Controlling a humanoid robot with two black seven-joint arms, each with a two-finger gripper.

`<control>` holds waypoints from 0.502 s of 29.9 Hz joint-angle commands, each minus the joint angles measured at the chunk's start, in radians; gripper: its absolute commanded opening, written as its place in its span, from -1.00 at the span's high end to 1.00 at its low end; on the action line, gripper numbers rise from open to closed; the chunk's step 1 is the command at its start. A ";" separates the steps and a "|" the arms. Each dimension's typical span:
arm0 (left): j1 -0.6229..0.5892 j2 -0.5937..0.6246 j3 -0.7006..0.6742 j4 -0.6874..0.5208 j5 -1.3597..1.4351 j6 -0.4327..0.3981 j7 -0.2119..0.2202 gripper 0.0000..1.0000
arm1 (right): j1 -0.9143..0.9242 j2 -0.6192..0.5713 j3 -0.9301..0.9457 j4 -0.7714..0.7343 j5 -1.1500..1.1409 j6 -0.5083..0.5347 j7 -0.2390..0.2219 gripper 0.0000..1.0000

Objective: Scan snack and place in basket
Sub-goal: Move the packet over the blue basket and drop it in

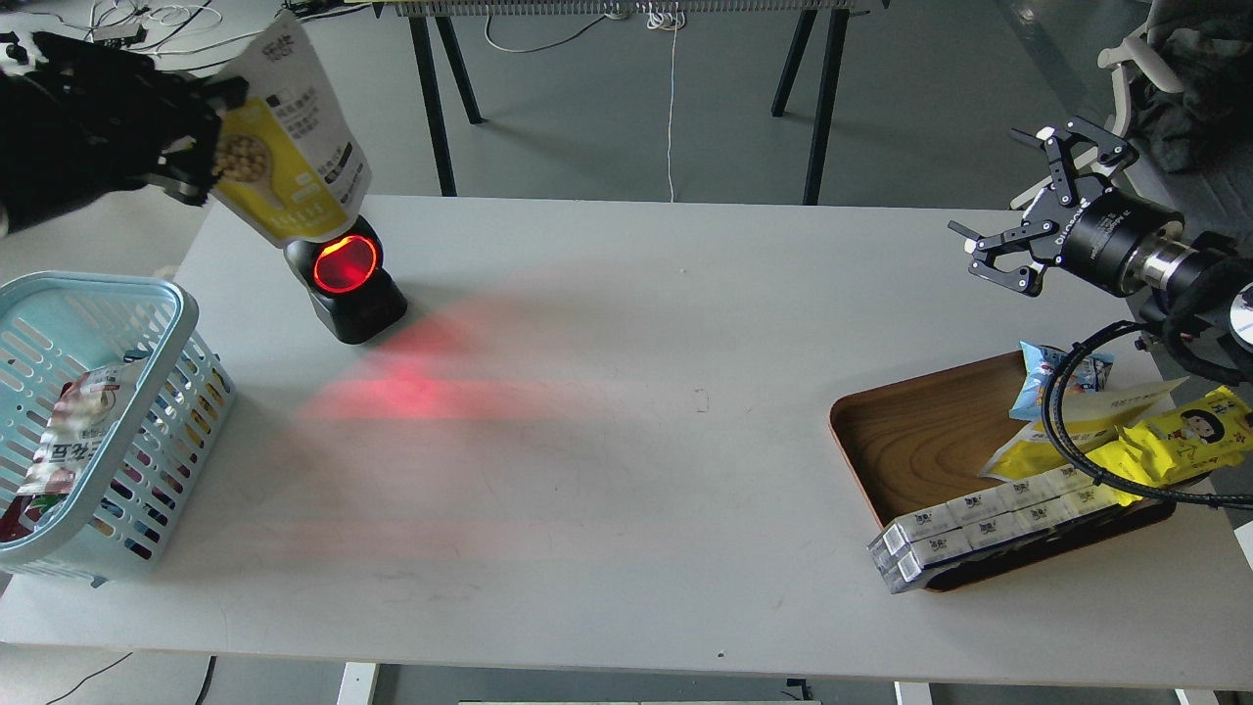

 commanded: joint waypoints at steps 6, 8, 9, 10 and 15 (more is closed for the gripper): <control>0.005 0.177 0.090 0.142 -0.065 0.150 -0.094 0.98 | -0.001 0.000 0.000 0.000 0.002 0.000 0.002 -1.00; 0.005 0.211 0.152 0.176 -0.092 0.183 -0.114 0.98 | -0.001 0.000 0.001 0.000 0.002 0.000 0.002 -1.00; 0.005 0.224 0.184 0.198 -0.109 0.200 -0.125 0.98 | -0.001 0.000 0.001 0.000 0.000 0.000 0.002 -1.00; 0.003 0.231 0.212 0.215 -0.122 0.218 -0.131 0.98 | -0.001 0.000 0.001 0.000 0.002 0.000 0.003 -1.00; 0.003 0.239 0.351 0.323 -0.139 0.328 -0.176 0.98 | -0.003 0.000 0.001 0.000 0.000 0.000 0.005 -1.00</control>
